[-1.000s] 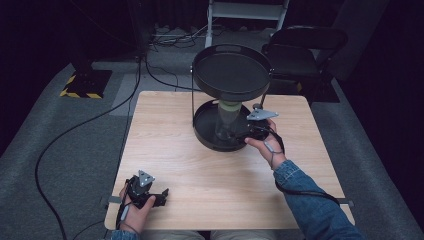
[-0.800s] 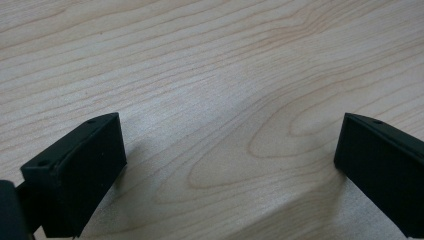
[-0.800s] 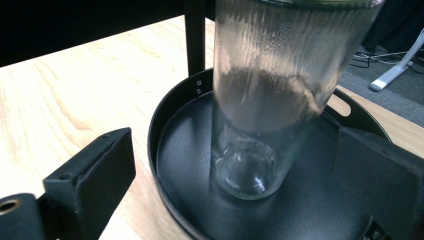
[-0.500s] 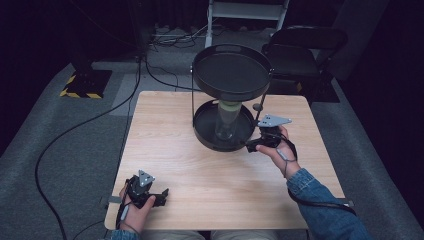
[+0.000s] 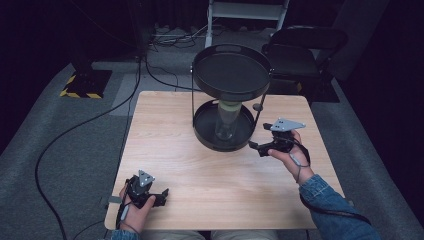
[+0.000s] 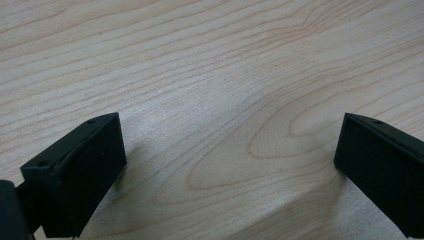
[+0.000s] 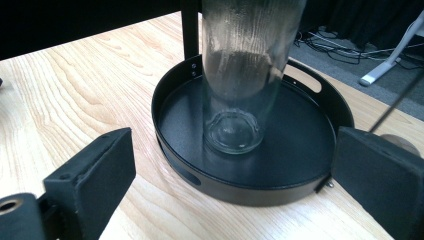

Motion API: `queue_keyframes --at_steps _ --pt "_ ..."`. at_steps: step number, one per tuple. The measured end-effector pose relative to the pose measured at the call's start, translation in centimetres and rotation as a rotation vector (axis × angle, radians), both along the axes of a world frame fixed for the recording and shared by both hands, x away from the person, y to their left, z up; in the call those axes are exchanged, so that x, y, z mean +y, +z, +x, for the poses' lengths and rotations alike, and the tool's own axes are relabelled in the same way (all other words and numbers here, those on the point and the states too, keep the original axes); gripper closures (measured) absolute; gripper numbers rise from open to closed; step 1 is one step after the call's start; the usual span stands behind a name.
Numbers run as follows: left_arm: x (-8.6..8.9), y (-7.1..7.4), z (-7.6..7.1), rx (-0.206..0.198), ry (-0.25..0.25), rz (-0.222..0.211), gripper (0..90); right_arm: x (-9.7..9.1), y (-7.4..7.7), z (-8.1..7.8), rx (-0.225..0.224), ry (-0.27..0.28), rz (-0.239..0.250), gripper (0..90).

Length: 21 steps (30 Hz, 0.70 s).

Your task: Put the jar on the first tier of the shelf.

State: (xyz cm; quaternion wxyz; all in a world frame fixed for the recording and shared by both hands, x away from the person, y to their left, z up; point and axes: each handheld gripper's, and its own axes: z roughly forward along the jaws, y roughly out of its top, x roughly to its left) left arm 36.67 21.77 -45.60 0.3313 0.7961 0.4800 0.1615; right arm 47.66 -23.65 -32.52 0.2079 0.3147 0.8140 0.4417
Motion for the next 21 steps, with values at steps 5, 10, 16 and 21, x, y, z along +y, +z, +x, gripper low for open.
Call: queue_keyframes --at_steps 5,10,16,21 --pt "0.0 0.0 0.0 0.0 0.0 0.0 0.1 -0.9 0.3 -0.7 -0.005 -0.003 0.001 4.0" --pt "0.0 0.0 0.0 0.0 0.0 -0.001 0.1 -1.8 0.3 -1.2 -0.003 -0.012 0.0 4.0" --pt "0.0 0.0 0.0 0.0 0.0 0.0 0.1 -3.0 0.0 -1.8 0.013 -0.021 0.005 4.0" --pt "0.0 0.0 0.0 0.0 0.0 -0.001 0.1 -4.3 -0.5 -2.4 0.027 -0.037 -0.002 4.0"
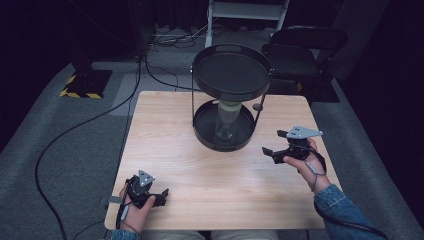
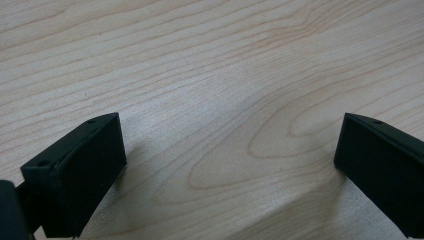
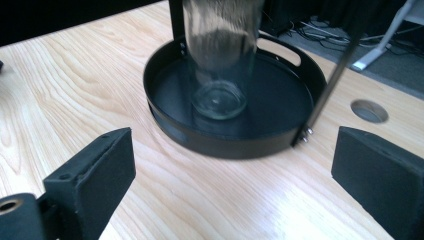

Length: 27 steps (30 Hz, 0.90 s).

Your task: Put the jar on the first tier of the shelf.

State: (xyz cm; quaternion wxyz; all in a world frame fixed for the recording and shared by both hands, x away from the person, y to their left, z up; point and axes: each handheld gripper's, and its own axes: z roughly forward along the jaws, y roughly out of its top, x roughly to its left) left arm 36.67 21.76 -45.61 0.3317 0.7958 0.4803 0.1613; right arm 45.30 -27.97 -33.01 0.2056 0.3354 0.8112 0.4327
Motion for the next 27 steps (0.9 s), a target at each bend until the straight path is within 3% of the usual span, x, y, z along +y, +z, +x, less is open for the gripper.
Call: queue_keyframes --at_steps 27 --pt "0.0 0.0 0.0 0.0 0.0 0.0 0.1 -4.7 -1.2 -3.6 0.04 -0.063 -0.03 3.9"
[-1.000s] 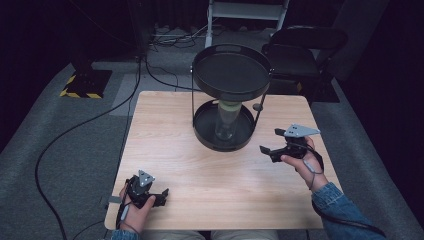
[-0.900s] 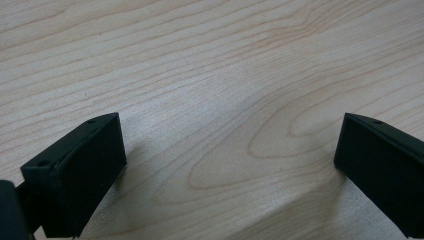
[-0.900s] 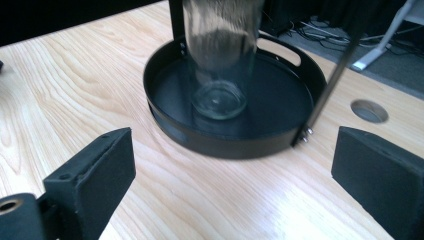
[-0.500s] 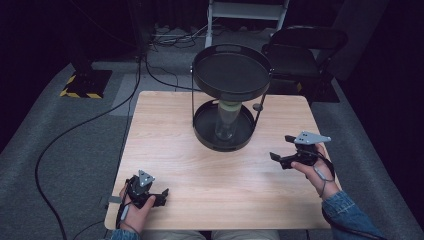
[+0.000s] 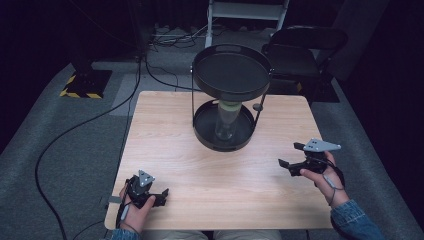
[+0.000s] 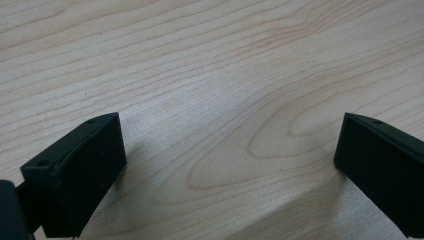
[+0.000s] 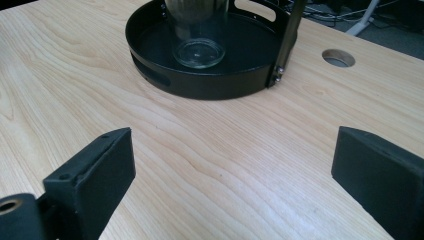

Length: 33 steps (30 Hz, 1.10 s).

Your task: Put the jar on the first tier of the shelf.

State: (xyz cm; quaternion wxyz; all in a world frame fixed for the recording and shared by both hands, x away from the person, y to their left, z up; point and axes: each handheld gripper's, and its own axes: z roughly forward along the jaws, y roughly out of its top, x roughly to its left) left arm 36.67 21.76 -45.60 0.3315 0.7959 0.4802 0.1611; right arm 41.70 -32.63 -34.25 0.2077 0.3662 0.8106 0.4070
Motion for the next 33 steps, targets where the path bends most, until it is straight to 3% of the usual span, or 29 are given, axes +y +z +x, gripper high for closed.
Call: queue_keyframes --at_steps 33 --pt "0.1 0.0 0.2 0.002 -0.019 0.0 0.1 -4.5 -0.5 -3.8 0.023 -0.091 -0.013 3.9"
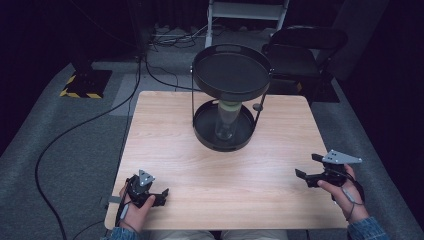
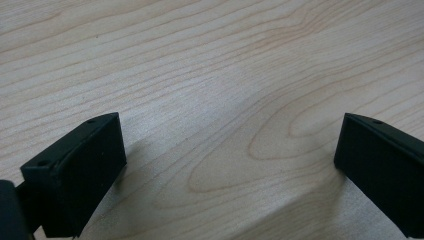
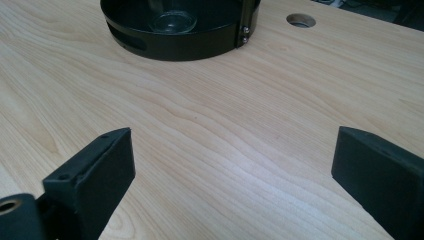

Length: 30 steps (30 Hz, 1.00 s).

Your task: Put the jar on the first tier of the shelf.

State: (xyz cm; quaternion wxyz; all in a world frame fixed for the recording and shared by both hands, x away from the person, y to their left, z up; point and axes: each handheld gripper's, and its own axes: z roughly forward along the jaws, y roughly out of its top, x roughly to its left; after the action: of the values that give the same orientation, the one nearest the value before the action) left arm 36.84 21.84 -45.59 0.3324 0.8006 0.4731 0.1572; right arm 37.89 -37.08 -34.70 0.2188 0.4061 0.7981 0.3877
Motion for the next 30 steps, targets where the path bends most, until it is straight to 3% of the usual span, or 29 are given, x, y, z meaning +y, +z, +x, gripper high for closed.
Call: queue_keyframes --at_steps 30 --pt "0.0 0.0 0.0 0.0 -0.001 0.001 0.1 -3.4 -2.9 -2.0 0.052 -0.064 -0.022 3.9"
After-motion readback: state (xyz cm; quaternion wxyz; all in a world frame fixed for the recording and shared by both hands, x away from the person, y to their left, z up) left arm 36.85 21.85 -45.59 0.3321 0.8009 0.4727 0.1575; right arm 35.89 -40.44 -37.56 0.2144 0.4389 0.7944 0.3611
